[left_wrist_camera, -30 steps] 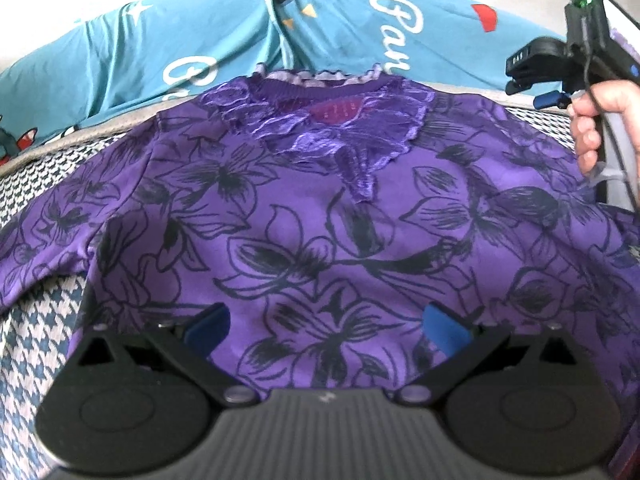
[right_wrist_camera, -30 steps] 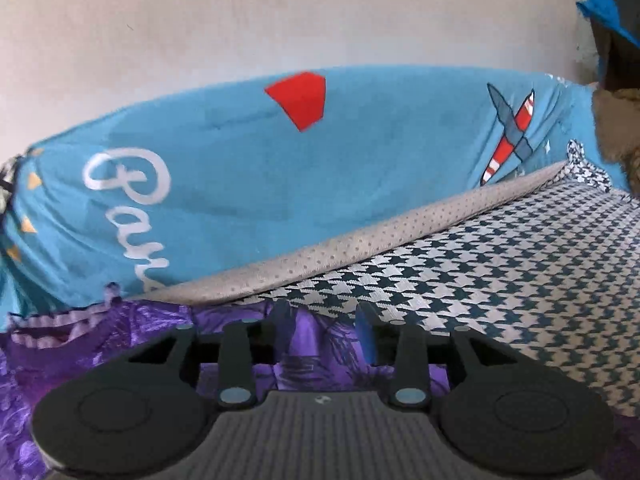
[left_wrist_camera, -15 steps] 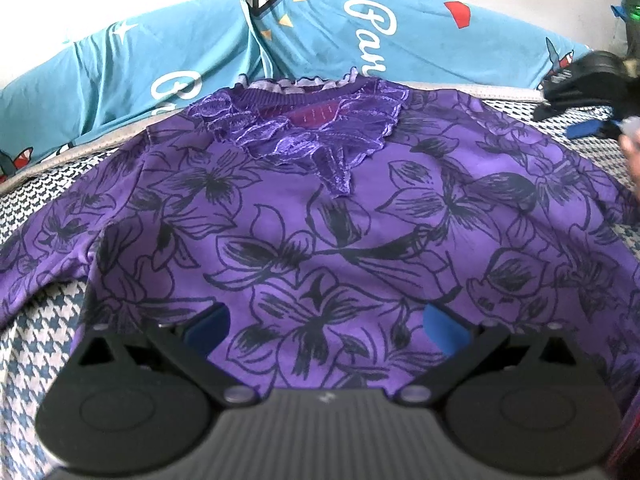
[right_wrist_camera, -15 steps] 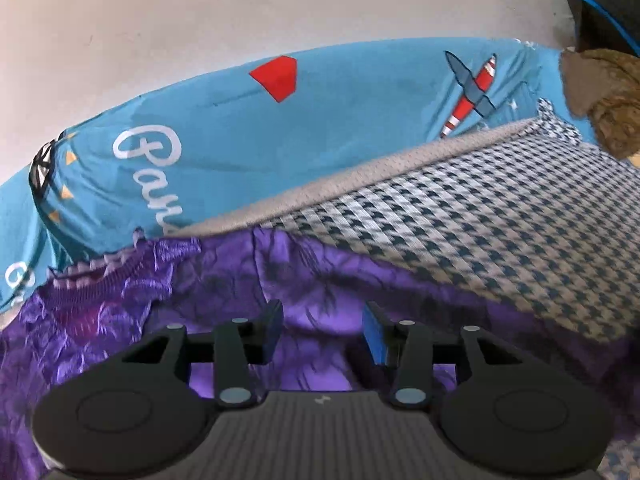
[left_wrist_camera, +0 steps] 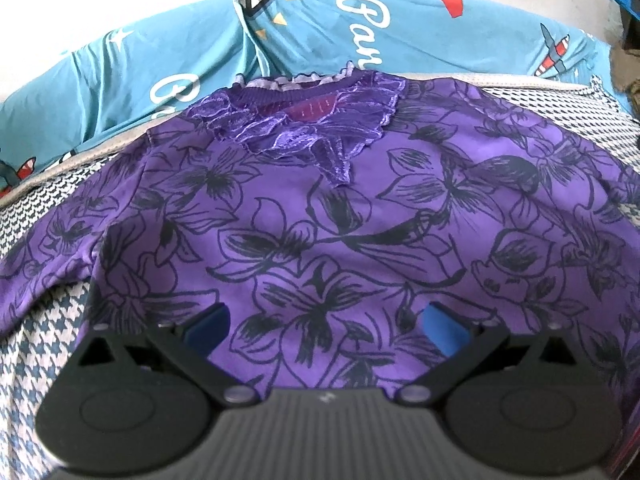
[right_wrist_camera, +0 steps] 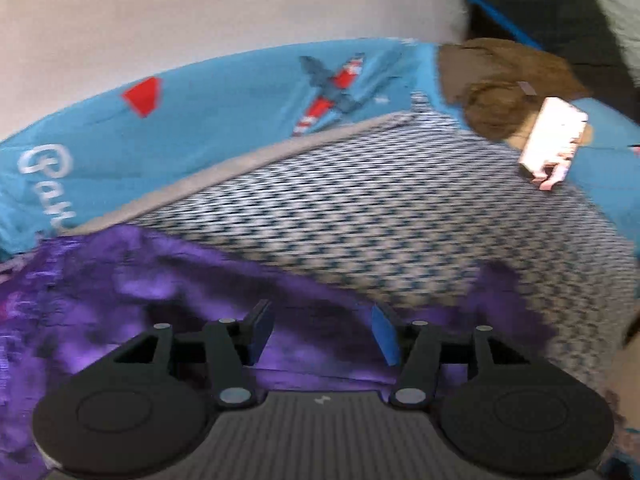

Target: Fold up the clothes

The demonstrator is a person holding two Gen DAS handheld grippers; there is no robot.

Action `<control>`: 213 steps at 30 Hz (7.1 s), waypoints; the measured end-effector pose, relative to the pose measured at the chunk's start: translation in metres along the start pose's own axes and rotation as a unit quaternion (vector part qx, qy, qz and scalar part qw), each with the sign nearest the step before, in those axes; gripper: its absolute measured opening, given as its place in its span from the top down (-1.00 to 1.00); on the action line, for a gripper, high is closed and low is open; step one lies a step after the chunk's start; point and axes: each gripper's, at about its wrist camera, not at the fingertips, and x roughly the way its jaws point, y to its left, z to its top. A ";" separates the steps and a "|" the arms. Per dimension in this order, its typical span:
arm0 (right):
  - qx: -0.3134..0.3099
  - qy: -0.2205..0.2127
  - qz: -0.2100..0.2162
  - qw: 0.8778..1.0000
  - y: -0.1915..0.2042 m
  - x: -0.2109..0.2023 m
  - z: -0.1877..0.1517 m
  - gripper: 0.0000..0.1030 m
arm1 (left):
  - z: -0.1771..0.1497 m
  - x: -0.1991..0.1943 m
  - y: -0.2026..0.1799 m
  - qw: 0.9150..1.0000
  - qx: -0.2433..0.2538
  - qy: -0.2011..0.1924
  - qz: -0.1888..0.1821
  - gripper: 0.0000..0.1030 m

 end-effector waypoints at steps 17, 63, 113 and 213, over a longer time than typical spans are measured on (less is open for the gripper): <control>0.082 0.081 -0.100 0.988 -0.061 0.048 -0.006 0.23 | -0.004 0.000 -0.004 1.000 0.012 0.001 0.003 -1.00; -0.124 -0.089 0.379 0.913 0.115 -0.047 -0.011 0.36 | 0.013 -0.010 0.040 0.995 -0.085 -0.028 0.033 -1.00; -0.011 -0.106 0.133 0.985 0.116 0.073 0.062 0.85 | 0.014 0.017 0.033 0.994 -0.105 0.017 0.005 -1.00; -0.323 0.038 0.392 0.861 0.160 -0.050 -0.088 0.12 | 0.027 0.011 0.055 0.986 -0.165 0.021 -0.010 -1.00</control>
